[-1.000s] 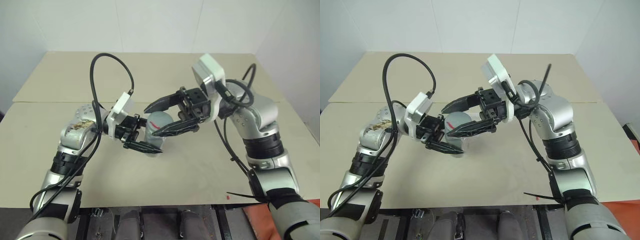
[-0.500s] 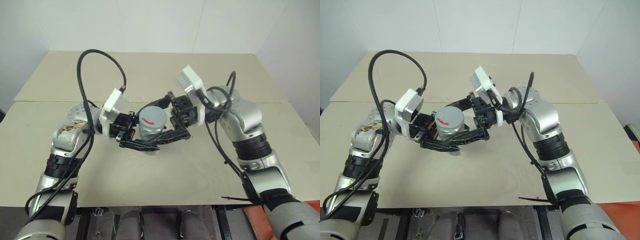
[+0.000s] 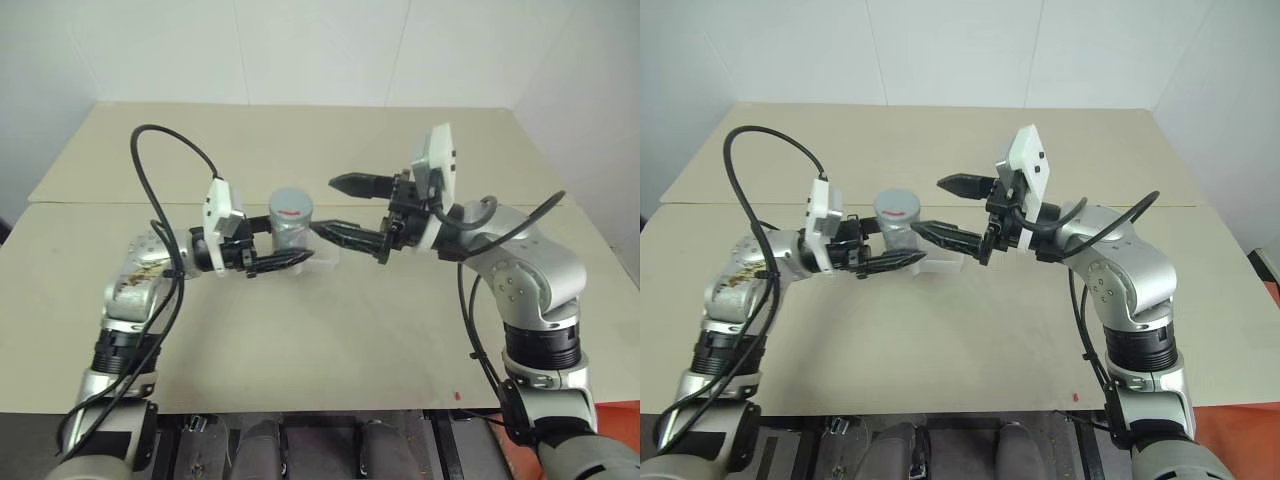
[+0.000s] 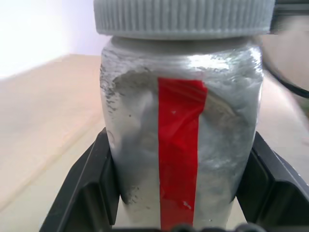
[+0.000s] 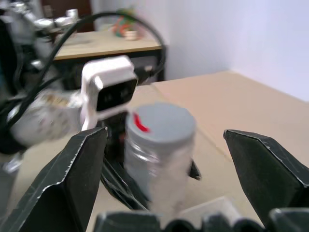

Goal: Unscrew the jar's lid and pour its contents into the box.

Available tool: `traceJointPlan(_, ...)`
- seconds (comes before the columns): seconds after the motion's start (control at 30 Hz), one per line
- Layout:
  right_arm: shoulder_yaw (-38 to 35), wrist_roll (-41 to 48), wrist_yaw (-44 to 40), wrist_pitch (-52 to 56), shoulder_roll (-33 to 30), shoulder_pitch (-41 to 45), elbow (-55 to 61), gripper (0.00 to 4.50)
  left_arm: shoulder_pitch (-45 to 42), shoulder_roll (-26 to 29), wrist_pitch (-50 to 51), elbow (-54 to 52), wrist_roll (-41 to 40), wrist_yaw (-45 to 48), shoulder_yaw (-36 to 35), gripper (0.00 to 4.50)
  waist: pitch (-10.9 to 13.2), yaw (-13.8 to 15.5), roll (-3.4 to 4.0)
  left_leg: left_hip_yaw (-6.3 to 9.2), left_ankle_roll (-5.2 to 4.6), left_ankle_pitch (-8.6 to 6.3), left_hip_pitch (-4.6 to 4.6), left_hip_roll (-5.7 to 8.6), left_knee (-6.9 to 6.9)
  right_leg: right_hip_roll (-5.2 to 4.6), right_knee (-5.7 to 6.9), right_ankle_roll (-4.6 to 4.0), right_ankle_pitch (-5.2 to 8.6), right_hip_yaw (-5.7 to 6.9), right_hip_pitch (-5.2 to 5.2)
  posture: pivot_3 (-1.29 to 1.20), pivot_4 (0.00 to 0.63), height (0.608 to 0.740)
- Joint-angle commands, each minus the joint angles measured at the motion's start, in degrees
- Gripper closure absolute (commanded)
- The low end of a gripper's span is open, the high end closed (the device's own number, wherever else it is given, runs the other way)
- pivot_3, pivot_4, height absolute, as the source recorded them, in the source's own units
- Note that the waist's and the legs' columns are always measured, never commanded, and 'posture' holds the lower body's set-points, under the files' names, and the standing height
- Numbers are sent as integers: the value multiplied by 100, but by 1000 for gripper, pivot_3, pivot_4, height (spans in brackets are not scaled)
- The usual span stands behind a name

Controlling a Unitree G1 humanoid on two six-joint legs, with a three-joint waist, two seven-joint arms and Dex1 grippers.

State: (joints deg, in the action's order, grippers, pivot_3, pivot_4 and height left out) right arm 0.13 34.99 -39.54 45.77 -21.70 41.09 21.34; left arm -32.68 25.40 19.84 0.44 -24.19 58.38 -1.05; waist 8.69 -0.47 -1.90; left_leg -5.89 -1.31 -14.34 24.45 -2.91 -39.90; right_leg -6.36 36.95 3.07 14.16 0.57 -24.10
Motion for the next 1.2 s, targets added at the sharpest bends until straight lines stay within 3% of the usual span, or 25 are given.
traceJointPlan(0.03, 104, -125, 700, 225, 211, 187, 280, 20, 0, -193, -138, -229, 297, -724, 23, 1750, 0, -12, 0, -1, 0, 0, 0, 0, 1, 0, 0, 0, 0, -1, -1, 0, 150, 740)
traceJointPlan(0.3, 542, -698, 1606, 385, 622, 573, -117, 20, -59, -343, -171, -275, 421, -1008, 167, 1750, 0, -22, 0, -2, 1, 1, 1, 0, 3, 0, -1, 0, 0, 0, -2, 0, 150, 740)
traceJointPlan(0.97, 697, -960, 1601, 318, 760, 761, -414, 20, -70, -340, -127, -381, 361, -897, 358, 1750, 0, -24, 0, -2, 0, 0, 3, 0, 4, 0, -6, 0, 0, 2, -2, 0, 150, 740)
traceJointPlan(1.07, 690, -955, 1590, 333, 755, 756, -395, 592, -50, -325, -119, -396, 355, -882, 363, 1750, 0, -24, 0, -2, 0, 0, 3, 0, 4, 0, -5, 0, 0, 2, -2, 0, 150, 740)
traceJointPlan(1.17, 686, -945, 1569, 327, 751, 756, -383, 1593, -22, -297, -122, -389, 367, -861, 366, 1750, 0, -24, 0, -1, 0, 0, 3, 0, 4, 0, -6, 0, 0, 2, -2, 0, 150, 740)
traceJointPlan(1.2, 685, -943, 1569, 327, 749, 755, -381, 1727, -17, -296, -116, -396, 365, -864, 367, 1750, 0, -24, 0, -1, 0, 0, 3, 0, 4, 0, -6, 0, 0, 2, -2, 0, 150, 740)
